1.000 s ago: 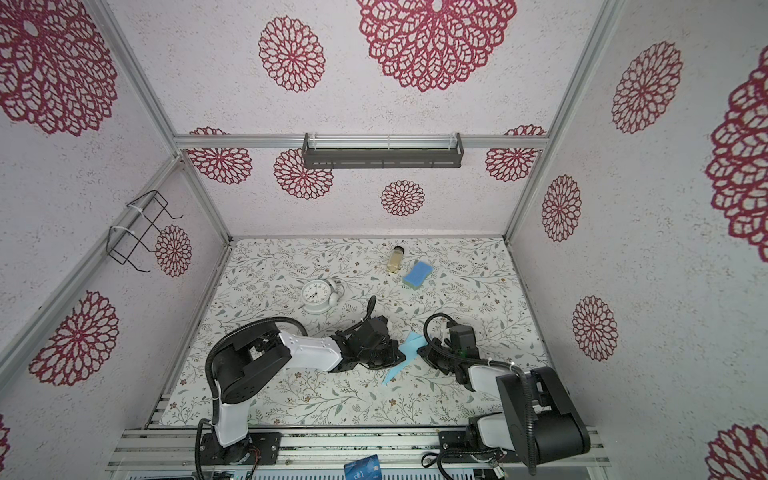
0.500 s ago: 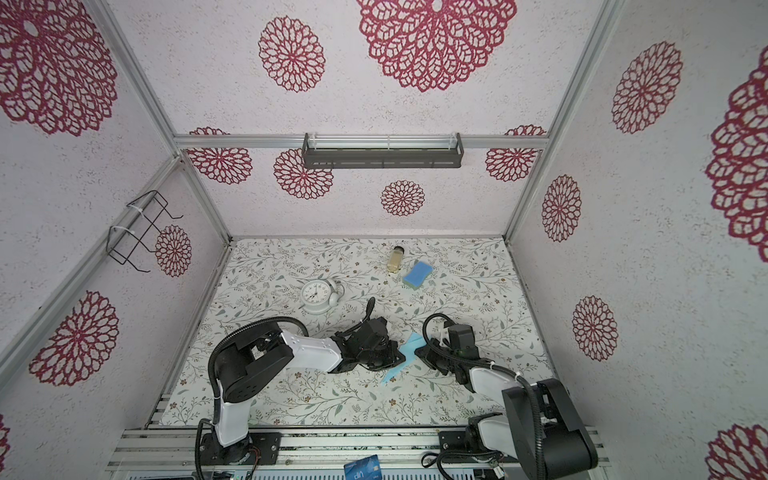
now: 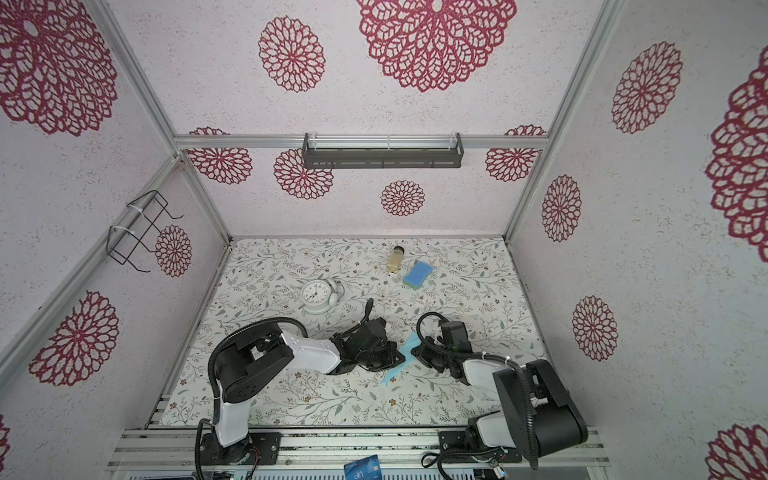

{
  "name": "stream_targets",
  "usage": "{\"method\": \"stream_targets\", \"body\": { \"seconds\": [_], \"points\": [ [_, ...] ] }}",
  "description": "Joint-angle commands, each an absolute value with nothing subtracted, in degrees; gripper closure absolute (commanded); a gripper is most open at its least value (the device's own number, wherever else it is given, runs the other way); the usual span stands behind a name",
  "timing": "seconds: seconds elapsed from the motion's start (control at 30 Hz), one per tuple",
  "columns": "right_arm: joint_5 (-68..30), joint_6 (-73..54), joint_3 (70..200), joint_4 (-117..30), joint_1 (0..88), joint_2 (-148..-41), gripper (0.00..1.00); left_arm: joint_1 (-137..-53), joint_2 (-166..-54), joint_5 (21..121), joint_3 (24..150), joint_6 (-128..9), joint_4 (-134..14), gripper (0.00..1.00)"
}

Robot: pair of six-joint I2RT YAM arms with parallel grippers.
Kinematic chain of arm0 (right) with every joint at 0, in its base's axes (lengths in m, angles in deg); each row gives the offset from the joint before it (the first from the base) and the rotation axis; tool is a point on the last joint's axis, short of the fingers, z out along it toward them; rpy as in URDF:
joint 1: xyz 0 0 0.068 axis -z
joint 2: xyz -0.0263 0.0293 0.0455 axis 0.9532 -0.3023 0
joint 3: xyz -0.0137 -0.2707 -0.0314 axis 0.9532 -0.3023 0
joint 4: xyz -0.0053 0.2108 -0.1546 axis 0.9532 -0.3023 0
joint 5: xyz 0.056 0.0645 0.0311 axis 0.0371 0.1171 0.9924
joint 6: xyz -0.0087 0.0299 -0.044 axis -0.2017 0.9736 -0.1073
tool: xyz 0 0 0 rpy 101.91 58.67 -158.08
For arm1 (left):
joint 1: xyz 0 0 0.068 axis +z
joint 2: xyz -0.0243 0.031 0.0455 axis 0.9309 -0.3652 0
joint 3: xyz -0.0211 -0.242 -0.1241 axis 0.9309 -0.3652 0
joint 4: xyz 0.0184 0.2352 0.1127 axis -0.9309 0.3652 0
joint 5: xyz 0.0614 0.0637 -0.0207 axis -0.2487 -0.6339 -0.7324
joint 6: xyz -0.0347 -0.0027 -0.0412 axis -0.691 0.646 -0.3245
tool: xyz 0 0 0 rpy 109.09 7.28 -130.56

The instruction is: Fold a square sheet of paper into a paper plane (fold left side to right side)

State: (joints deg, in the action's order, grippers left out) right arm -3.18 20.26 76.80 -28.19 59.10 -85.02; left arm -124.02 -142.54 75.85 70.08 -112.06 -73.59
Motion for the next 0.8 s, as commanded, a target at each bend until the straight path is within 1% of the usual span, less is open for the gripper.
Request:
{"method": "stream_targets", "body": {
  "seconds": [0.0,0.2,0.47,0.5,0.63,0.77],
  "points": [
    [-10.5,20.9,77.2,-34.9,61.3,-85.5,1.0,-123.9,-142.8,74.7,67.3,-112.9,-67.5,1.0],
    [-11.8,21.3,77.6,-36.6,62.9,-84.8,1.0,-124.1,-141.9,74.4,65.8,-113.5,-68.6,1.0],
    [-8.6,22.2,74.4,-31.0,62.4,-87.0,1.0,-123.9,-141.0,74.5,64.8,-112.7,-68.7,1.0],
    [-8.5,22.5,73.8,-30.5,62.1,-86.9,1.0,-123.9,-139.5,74.5,64.6,-112.6,-68.7,1.0],
    [-9.0,25.9,71.0,-27.0,58.9,-86.5,1.0,-123.4,-136.9,74.3,63.4,-111.8,-68.5,1.0],
    [-11.3,30.1,69.4,-23.9,53.6,-85.7,1.0,-122.8,-134.7,74.2,62.9,-111.0,-67.6,1.0]
  ]
}}
